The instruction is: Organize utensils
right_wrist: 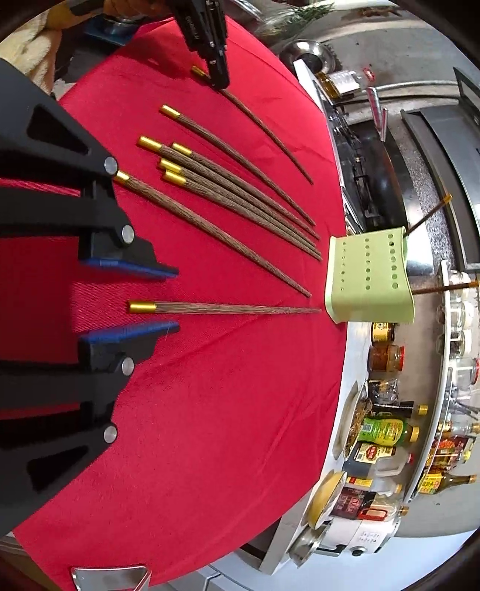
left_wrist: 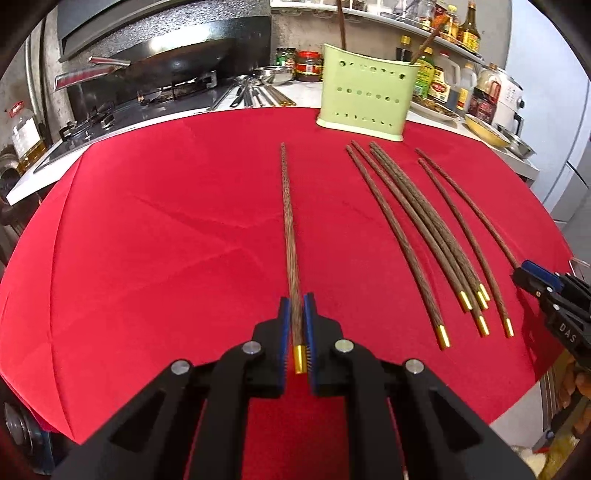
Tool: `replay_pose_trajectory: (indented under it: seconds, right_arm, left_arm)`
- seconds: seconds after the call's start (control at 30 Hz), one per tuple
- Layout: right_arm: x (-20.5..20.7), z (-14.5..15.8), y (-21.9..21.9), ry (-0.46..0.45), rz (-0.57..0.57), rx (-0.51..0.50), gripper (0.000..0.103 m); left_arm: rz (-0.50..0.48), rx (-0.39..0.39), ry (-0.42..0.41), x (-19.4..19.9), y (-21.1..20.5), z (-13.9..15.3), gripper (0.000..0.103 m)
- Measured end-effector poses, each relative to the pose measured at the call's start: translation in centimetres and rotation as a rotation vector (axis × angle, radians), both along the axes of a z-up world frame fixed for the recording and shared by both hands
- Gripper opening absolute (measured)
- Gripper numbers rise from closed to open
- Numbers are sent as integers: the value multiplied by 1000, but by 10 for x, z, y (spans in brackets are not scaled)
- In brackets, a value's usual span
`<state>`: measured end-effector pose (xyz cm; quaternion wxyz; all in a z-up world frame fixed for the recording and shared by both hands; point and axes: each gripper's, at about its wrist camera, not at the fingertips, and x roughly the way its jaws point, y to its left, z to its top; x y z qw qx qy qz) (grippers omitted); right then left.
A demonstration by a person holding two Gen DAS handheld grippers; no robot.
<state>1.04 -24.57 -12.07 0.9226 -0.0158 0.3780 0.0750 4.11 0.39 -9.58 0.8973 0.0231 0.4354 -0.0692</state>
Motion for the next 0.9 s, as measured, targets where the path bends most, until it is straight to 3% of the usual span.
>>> replay_pose_trajectory:
  seconds: [0.27,0.33,0.4,0.57,0.9]
  right_arm:
    - [-4,-3,-1,-33,-29,11,24]
    - [-4,-4,0,-47,-30,9,20]
    - [-4,-5,1,-58,-31,11,7]
    - [-4,0,-3,-51,-33,47,7]
    - [-27,84,-9,-291,-35,78,7]
  left_arm:
    - [3,10,-4,-7,0,1,7]
    - [9,7,-5,-8,1,2,7]
    - [10,6,-10,-9,2,4,7]
    - [11,-2,-17,-12,5,7,7]
    - [35,-47,-72,-22,22,29,14]
